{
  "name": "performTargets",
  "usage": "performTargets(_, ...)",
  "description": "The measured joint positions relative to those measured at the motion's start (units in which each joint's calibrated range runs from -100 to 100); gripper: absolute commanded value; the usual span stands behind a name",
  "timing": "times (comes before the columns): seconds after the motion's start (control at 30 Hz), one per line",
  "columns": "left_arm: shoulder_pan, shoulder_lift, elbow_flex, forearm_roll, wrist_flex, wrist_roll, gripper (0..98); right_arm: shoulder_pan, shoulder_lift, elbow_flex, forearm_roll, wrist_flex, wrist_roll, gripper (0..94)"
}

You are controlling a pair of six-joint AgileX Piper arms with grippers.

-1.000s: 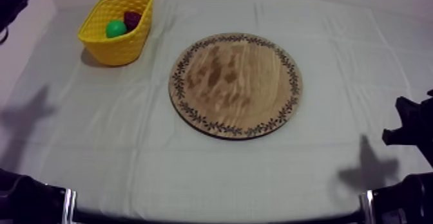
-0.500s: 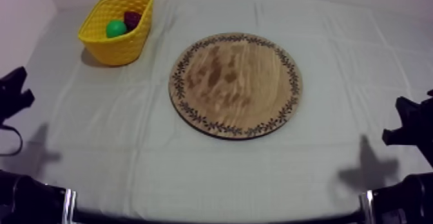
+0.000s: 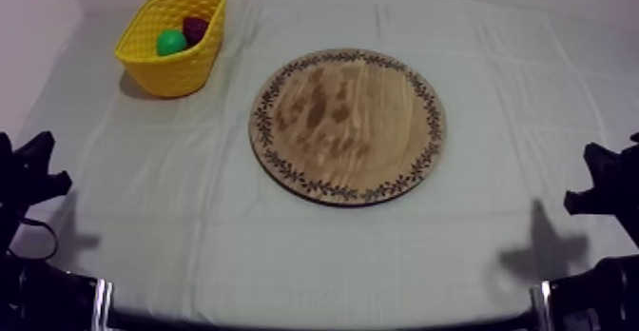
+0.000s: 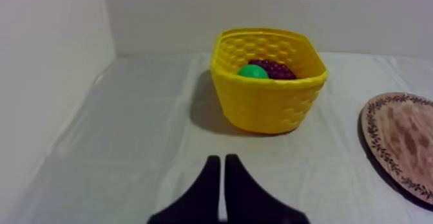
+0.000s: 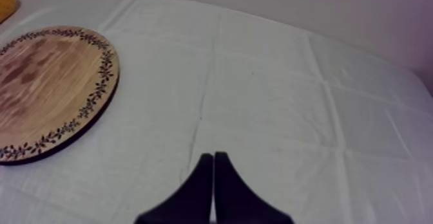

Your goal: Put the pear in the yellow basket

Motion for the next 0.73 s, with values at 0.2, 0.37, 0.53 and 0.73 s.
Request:
performTargets(0.2,-0.5,-1.1,0.3,-0.13,1.1,0.8,0.0,0.0,0.0,0.0,0.0,0.0,0.0,0.5)
performTargets(0.37,-0.5,-1.2,0.3,-0.52,1.2,1.1,0.0,0.0,0.0,0.0,0.0,0.0,0.0,0.5)
performTargets(0.53,-0.5,-1.3,0.3,-0.89,1.2,1.2,0.0,0.0,0.0,0.0,0.0,0.0,0.0,0.5)
performTargets(0.73,-0.5,-1.3,0.3,-1.05,1.3,0.6,0.0,0.0,0.0,0.0,0.0,0.0,0.0,0.5)
